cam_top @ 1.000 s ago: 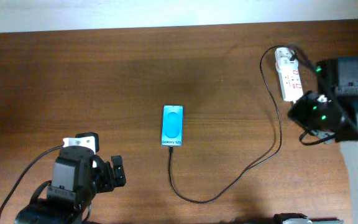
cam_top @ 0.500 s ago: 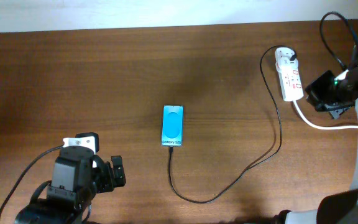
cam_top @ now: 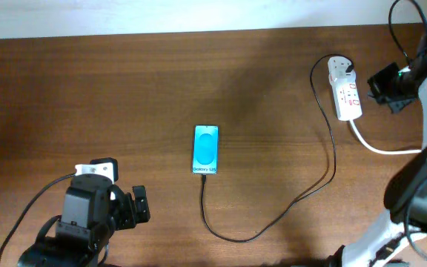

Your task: Plug charger to phone and switch on socket

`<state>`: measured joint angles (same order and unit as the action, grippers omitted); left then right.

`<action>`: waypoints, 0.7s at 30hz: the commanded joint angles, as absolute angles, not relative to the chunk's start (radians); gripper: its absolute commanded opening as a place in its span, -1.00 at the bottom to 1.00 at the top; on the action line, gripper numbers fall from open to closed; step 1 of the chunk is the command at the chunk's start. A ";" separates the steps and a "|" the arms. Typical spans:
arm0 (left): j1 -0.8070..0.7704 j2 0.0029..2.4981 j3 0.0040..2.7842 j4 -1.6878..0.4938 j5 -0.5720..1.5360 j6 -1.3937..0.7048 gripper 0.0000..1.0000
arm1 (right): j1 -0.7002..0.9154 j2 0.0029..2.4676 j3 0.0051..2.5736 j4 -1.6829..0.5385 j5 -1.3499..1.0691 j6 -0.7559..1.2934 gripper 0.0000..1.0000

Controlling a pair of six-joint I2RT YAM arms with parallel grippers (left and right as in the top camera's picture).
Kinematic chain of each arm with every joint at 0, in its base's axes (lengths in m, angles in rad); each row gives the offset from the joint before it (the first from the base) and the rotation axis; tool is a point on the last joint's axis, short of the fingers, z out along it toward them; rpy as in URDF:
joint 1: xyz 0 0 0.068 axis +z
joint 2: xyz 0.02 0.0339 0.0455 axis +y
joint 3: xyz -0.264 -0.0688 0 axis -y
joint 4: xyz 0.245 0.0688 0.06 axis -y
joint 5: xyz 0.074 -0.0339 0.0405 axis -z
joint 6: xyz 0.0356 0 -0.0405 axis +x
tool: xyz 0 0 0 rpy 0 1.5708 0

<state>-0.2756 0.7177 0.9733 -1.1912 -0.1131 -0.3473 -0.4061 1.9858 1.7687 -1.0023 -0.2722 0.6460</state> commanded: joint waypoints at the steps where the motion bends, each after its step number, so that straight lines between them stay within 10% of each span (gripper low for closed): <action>1: -0.273 0.715 0.970 -1.192 -0.128 -0.343 0.99 | -0.408 2.083 1.838 -0.971 -0.278 0.649 -0.91; 21: -0.273 0.715 0.970 -1.192 -0.128 -0.343 0.99 | -0.390 2.312 1.839 -0.688 -0.242 0.825 -0.91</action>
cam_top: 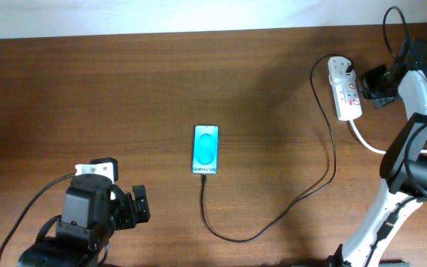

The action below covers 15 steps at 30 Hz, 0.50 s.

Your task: Plug charger to phone and switch on socket

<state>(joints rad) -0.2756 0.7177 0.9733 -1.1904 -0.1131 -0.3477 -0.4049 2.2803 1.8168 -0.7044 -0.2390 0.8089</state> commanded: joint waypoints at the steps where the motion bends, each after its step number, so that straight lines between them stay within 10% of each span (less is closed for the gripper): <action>1: -0.273 0.715 0.970 -1.192 -0.128 -0.343 0.98 | -0.381 2.313 1.839 -0.675 -0.244 0.825 -0.92; 15: -0.273 0.715 0.970 -1.192 -0.128 -0.343 0.98 | -0.340 2.313 1.838 -0.581 -0.197 0.855 -0.91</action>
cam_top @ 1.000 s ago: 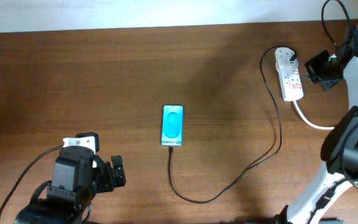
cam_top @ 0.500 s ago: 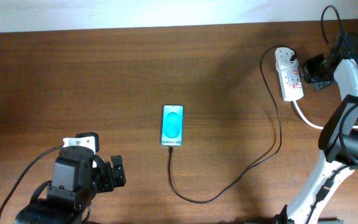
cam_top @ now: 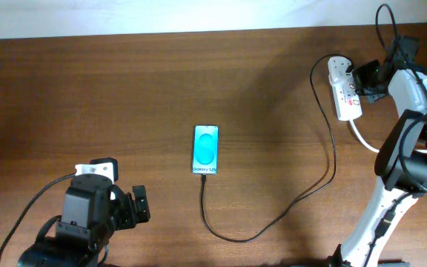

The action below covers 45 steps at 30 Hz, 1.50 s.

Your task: Plug charger to phone and switch on socket

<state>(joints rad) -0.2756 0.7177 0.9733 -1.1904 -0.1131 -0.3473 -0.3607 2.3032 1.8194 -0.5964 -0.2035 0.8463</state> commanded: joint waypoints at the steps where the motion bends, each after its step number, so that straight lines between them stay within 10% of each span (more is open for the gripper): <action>1: -0.273 0.715 0.970 -1.192 -0.128 -0.343 0.98 | -0.335 2.315 1.838 -0.578 -0.197 0.855 -0.91; 45: -0.273 0.715 0.970 -1.192 -0.128 -0.343 0.99 | -0.118 2.453 1.834 -0.699 -0.193 0.459 -0.92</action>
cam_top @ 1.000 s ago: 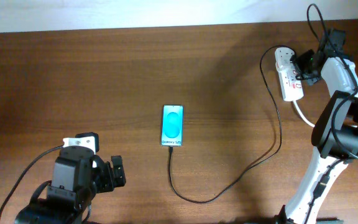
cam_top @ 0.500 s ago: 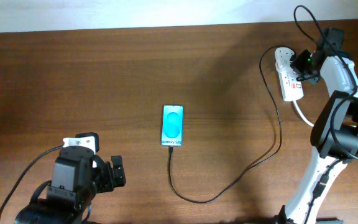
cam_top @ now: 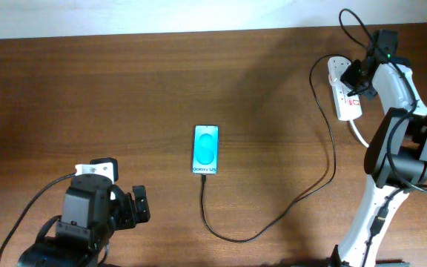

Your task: Plug charger to phone and switch on socket

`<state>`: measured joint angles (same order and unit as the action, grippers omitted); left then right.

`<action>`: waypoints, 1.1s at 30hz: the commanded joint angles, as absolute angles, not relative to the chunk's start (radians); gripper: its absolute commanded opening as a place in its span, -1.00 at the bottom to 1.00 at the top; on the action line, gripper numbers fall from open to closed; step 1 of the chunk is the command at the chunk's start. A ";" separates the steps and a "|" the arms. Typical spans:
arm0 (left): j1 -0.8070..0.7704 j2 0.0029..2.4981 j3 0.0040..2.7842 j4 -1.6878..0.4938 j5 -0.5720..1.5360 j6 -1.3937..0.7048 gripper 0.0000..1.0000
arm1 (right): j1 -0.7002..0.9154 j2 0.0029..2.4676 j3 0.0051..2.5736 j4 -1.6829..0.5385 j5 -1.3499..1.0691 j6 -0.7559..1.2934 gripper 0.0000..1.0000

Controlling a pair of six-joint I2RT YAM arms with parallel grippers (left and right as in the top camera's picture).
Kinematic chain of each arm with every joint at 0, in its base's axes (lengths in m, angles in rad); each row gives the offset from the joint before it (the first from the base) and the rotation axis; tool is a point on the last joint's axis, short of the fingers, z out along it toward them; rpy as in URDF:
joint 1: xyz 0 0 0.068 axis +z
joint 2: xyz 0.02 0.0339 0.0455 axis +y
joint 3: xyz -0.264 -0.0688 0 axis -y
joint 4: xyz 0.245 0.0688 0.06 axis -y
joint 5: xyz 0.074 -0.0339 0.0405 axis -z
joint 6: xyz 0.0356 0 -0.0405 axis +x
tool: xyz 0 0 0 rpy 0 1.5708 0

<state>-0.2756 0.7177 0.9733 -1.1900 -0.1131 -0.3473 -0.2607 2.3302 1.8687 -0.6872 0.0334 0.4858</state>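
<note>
The phone [cam_top: 206,150] lies face up mid-table with its blue screen lit. A black charger cable [cam_top: 273,222] meets the phone's near edge, loops right and runs up to the white power strip [cam_top: 345,104] at the far right. My right gripper [cam_top: 354,80] is down over the middle of the strip, its fingers together and hiding the switches beneath. My left gripper [cam_top: 138,205] rests shut at the near left, well away from the phone, holding nothing.
A white lead [cam_top: 362,137] leaves the strip's near end toward the right arm's base. The strip's black plug and cable [cam_top: 330,63] curl at its far end. The table's back edge runs just beyond the strip.
My right gripper has shifted left and slightly toward the far edge, from the strip's right side to directly over its middle. Phone, cable and left arm are unchanged.
The cable met the phone throughout and the left arm stayed parked. My right gripper was well right of the strip, then beside its right edge, then touching that edge, and now sits on top of the strip.
</note>
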 commanded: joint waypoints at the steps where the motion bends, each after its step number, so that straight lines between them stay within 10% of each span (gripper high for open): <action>1: -0.273 0.715 0.970 -1.192 -0.128 -0.343 0.98 | -0.113 2.455 1.834 -0.699 -0.191 0.458 -0.92; 33: -0.273 0.715 0.970 -1.192 -0.128 -0.343 0.98 | -0.334 1.710 2.000 -1.403 0.083 0.448 -0.92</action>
<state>-0.2756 0.7177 0.9733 -1.1900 -0.1135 -0.3477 -0.3370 1.8072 1.9915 -1.3884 0.0673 0.4488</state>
